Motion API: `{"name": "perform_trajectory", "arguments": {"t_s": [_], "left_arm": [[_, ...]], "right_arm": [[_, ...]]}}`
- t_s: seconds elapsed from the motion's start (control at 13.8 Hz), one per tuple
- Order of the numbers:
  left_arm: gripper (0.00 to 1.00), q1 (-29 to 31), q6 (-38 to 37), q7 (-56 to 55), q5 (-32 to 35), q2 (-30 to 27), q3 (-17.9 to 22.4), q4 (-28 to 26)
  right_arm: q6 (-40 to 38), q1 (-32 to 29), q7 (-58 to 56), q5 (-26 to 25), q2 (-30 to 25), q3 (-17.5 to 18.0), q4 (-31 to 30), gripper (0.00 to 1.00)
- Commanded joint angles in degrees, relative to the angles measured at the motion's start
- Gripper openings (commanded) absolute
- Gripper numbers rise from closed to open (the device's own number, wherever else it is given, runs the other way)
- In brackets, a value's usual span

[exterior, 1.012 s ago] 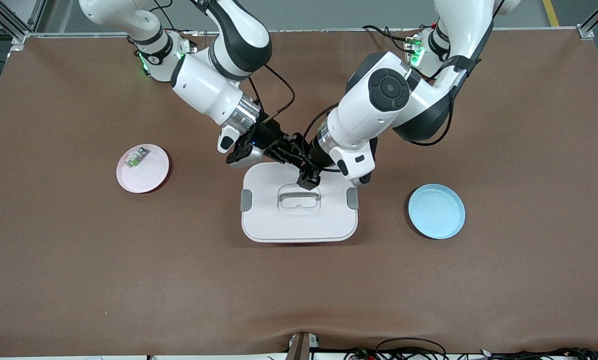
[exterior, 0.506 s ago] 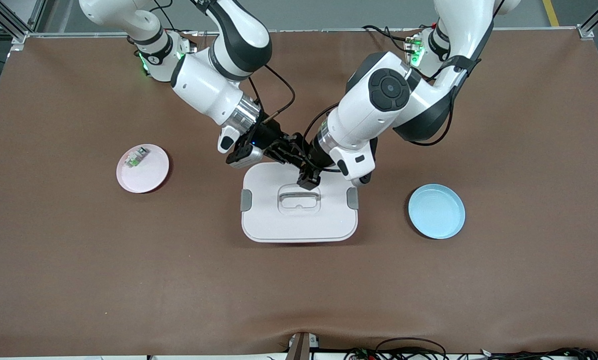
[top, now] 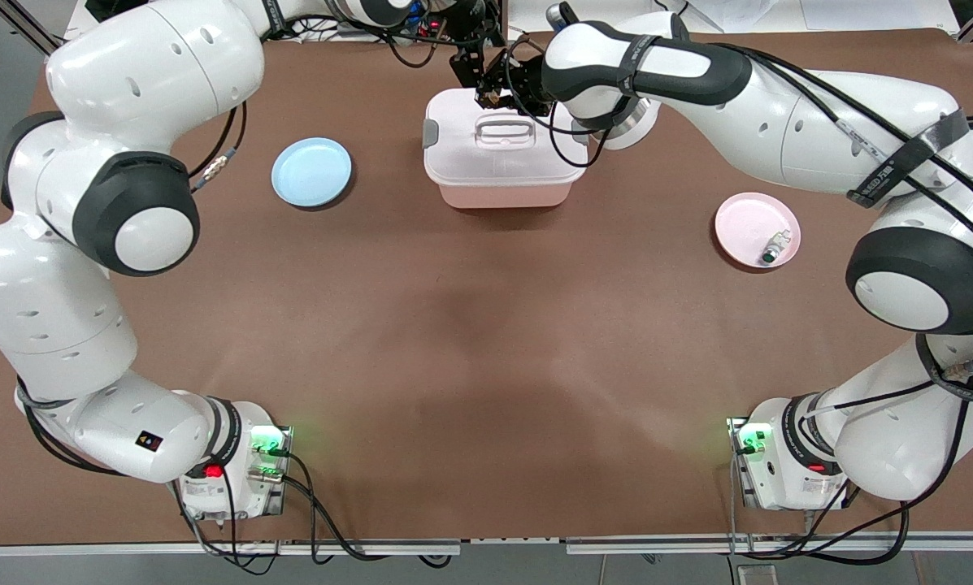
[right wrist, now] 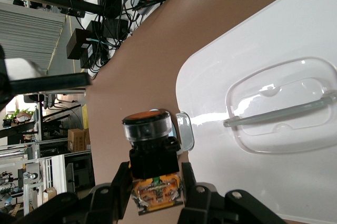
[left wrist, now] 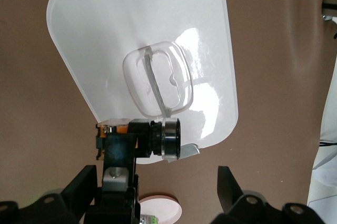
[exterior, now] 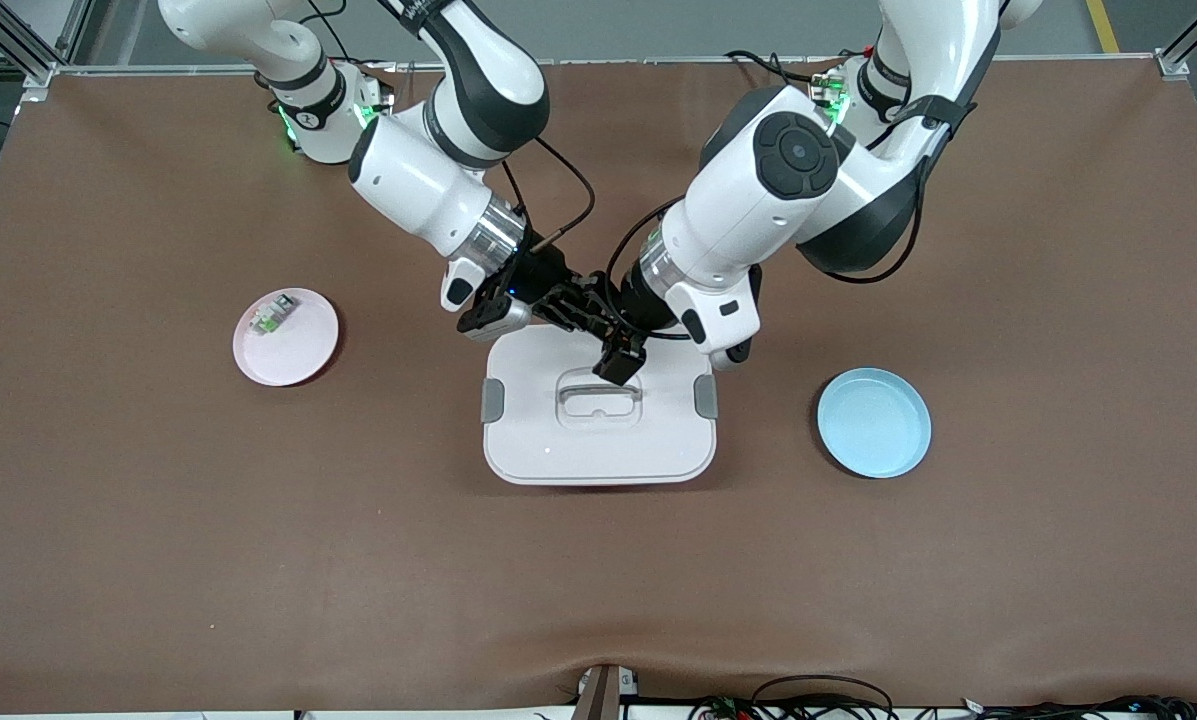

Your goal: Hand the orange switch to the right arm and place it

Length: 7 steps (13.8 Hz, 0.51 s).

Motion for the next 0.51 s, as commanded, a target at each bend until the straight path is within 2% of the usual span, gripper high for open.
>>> {"name": "perform_trajectory", "arguments": {"t_s": [0.0, 0.22, 0.43], "left_arm": [[1.0, 0.6, -3.41, 3.36, 2.45, -2.45, 1.0, 0.01], [1.0, 4.64, -7.19, 11.87, 3.86, -4.55, 0.91, 0.01], [1.0, 9.47, -10.18, 22.85, 4.13, -6.39, 1.0, -0.08]], "right_arm": [[-0.43, 0.59, -1.23, 0.31, 0.51, -0.73, 1.38, 0.0], [-0.95, 0.07, -2.38, -2.49, 0.51, -0.82, 1.38, 0.0], [-6.91, -2.04, -1.94, -6.8, -0.19, -1.08, 0.68, 0.0]]}}
